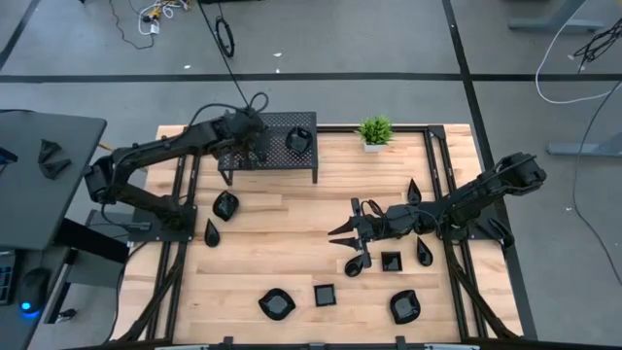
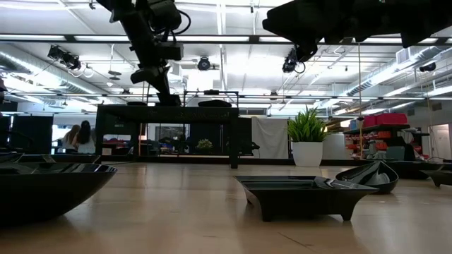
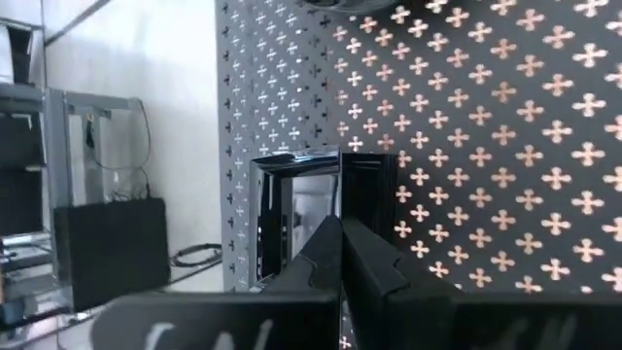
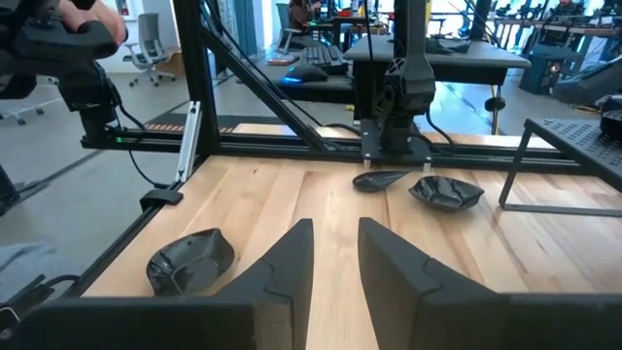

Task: Pick & Place Mini shaped plates
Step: Stack the black square plate on top of the black square plates on the shelf

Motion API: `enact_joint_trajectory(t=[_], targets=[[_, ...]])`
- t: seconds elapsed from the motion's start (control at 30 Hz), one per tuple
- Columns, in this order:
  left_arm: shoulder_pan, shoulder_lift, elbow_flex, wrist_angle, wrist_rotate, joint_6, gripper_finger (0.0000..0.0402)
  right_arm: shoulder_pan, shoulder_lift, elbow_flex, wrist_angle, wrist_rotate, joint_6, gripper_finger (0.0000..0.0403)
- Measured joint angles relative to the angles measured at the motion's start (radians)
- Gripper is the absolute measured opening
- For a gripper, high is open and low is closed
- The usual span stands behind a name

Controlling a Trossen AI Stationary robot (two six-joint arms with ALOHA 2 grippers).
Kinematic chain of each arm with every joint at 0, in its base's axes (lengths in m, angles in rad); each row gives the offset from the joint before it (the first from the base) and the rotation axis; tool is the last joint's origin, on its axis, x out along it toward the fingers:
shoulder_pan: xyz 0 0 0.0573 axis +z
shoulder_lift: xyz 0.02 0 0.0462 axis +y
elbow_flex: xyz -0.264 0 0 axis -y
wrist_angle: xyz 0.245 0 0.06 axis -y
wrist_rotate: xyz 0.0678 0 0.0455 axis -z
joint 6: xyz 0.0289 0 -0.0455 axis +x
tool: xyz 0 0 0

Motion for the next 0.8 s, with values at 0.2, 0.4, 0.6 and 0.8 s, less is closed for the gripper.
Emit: enact_joint_trajectory(t=[0.2,0.4,0.6,0.8], targets=[[0.006,0.000,0.000,0.000,0.043,-0.044,0.0013,0.000,0.000,0.000,0.000,0.000,-0.004,0.0086],[0.006,0.000,0.000,0.000,0.044,-0.049,0.0029,0.000,0.000,0.000,0.000,0.000,-0.004,0.0086],[0.006,0.000,0.000,0.000,0.044,-0.049,0.0087,0.000,0.000,0.000,0.000,0.000,-0.007,0.0086],[-0.014,-0.029,0.035,-0.051,0.032,-0.094,0.0134,0.000,0.000,0.000,-0.001,0.000,-0.007,0.0086]])
